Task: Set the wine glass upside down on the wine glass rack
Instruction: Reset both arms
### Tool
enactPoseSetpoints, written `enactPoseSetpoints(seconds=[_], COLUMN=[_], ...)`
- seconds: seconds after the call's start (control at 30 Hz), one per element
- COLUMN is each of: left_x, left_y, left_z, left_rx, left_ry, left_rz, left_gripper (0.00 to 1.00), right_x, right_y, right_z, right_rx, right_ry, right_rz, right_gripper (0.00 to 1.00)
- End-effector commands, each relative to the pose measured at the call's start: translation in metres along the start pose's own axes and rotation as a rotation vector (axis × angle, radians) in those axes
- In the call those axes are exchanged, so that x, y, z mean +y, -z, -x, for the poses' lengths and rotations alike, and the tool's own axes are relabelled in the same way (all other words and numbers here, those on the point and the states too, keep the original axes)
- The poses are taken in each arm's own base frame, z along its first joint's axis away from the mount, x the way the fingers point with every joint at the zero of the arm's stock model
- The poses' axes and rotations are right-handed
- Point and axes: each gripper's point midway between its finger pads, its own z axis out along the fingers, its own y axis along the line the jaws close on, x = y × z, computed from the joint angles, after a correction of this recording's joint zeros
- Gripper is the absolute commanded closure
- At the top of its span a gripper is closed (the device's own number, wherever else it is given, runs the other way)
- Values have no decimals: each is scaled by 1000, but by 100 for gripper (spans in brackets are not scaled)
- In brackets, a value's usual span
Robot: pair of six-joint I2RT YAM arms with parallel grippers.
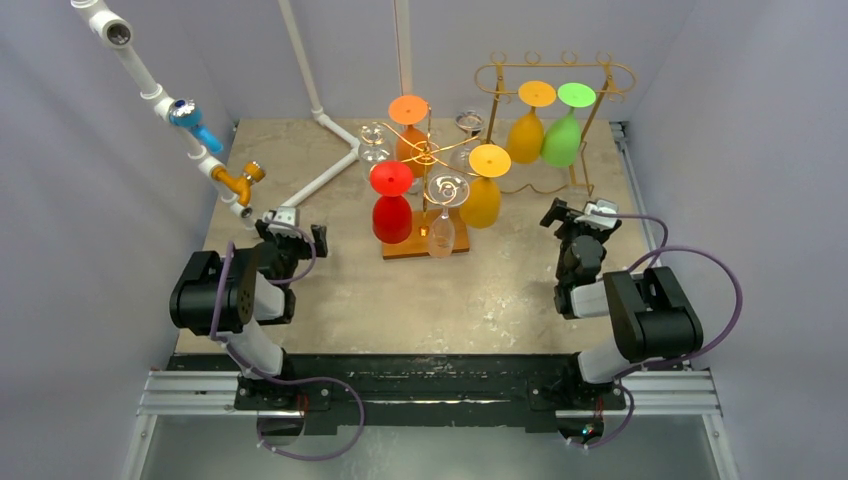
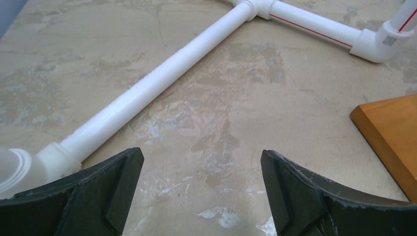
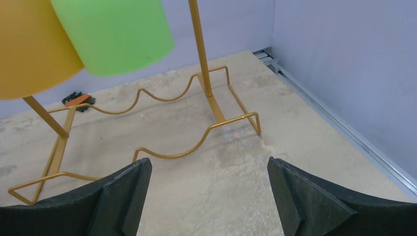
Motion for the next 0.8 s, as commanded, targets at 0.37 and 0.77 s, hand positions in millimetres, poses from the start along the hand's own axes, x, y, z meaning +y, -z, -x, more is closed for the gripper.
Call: enactPoseSetpoints(seconds=[0.37, 0.77], left_x=[0, -5], left_y=[-8, -14], left_z=[18, 15], left_rx=[-49, -16], left_ry=[-6, -38], left_rz=[7, 27], left_gripper=[0, 0], right_x=[0, 0], right_y=[-1, -1], right_z=[10, 10], right_rx=[-31, -32], right_ry=[27, 27], right_rz=[-7, -6], right_gripper=[1, 1])
